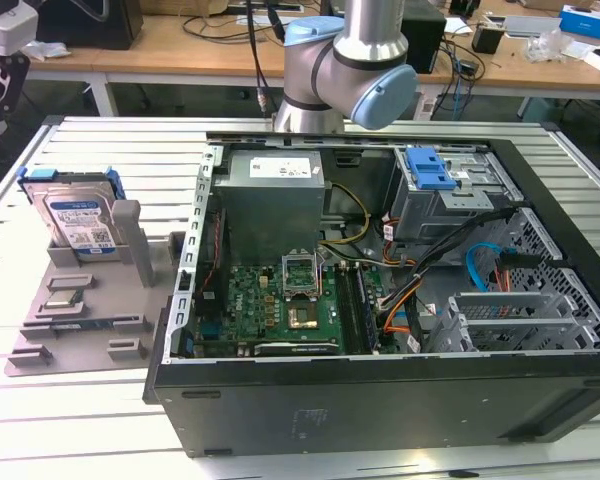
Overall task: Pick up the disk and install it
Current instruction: 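Pick up the disk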
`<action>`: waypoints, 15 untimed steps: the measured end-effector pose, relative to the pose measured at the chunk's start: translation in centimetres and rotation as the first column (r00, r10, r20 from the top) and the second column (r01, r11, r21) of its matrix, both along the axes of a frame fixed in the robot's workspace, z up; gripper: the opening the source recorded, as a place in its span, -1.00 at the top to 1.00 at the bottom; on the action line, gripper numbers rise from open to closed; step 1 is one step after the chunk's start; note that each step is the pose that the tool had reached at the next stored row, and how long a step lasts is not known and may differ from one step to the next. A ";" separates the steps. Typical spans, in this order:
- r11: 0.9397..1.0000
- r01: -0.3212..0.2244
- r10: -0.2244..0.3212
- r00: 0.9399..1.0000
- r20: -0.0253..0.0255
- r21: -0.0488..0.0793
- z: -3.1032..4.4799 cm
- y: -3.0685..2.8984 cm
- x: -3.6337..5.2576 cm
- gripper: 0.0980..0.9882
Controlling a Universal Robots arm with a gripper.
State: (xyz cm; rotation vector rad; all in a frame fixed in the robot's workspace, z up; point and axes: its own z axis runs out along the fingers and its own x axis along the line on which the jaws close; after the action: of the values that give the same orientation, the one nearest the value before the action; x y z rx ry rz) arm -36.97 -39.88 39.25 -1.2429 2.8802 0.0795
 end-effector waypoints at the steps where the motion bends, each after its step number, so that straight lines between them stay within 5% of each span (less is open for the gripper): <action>1: 1.000 -0.009 0.009 1.000 0.000 0.000 0.00 0.00 0.00 0.98; 15: 0.987 -0.158 0.158 0.987 0.000 0.000 0.00 0.00 0.00 0.98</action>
State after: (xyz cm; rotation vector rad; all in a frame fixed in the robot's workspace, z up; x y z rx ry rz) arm -36.97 -39.88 39.25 -1.4691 2.7762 0.0797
